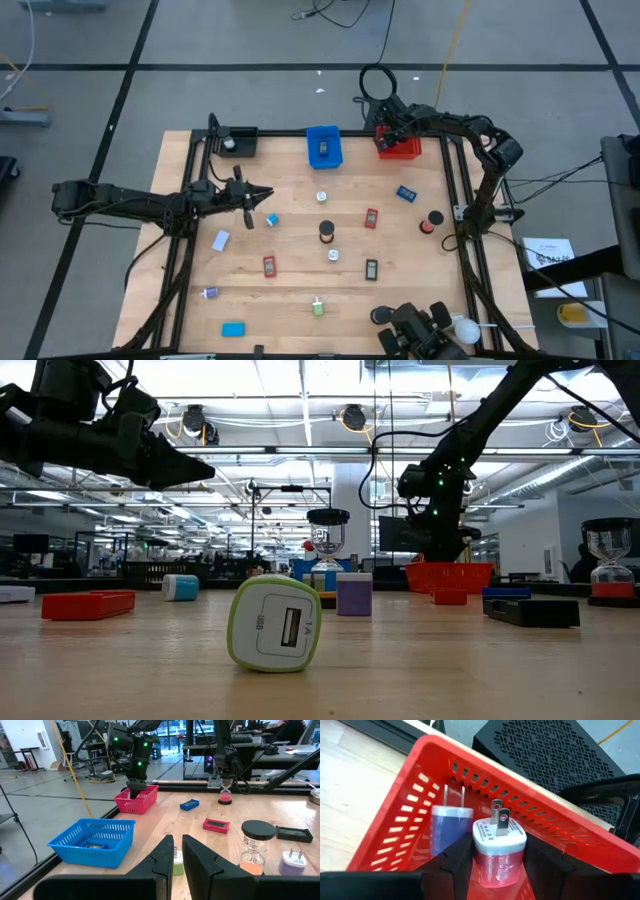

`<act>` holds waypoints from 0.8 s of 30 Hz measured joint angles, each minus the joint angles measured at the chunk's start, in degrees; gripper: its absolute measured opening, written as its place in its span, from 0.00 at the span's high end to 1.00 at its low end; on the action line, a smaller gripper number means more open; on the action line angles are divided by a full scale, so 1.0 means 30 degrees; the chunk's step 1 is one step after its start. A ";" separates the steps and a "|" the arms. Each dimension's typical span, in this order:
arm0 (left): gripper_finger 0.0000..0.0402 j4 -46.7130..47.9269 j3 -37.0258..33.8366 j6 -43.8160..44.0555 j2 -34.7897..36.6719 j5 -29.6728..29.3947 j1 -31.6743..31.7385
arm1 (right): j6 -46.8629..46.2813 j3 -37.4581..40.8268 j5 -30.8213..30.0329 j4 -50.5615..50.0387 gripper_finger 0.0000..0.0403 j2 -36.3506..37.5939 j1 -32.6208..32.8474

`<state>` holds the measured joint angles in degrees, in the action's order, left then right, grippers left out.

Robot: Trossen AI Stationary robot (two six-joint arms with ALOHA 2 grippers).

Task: Pick & Place Office items
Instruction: Put the pink charger adapter into the red basket, then put the white digital clock into the blue basket

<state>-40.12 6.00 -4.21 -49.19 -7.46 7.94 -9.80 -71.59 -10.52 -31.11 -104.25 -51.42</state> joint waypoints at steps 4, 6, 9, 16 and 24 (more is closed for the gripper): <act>0.88 0.0000 0.0000 -0.0004 0.0003 0.0000 0.0000 | 0.0000 0.0000 -0.0010 0.0042 0.62 0.0000 0.0000; 0.88 0.0000 0.0000 -0.0002 0.0006 0.0002 0.0000 | 0.0000 0.0000 -0.0018 0.0042 0.62 0.0000 0.0015; 0.88 0.0000 0.0000 -0.0001 0.0003 0.0004 0.0000 | 0.0000 0.0000 -0.0039 0.0130 0.61 0.0000 0.0015; 0.88 0.0000 0.0000 -0.0004 0.0006 0.0000 -0.0015 | -0.0355 0.0007 -0.0046 0.0179 0.55 0.0000 0.0015; 0.88 0.0000 0.0000 -0.0007 0.0003 0.0000 -0.0007 | -0.0130 0.0029 -0.0527 0.0275 0.51 0.0285 0.0015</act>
<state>-40.12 6.00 -4.23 -49.18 -7.46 7.92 -10.19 -71.50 -12.10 -30.28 -103.39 -51.37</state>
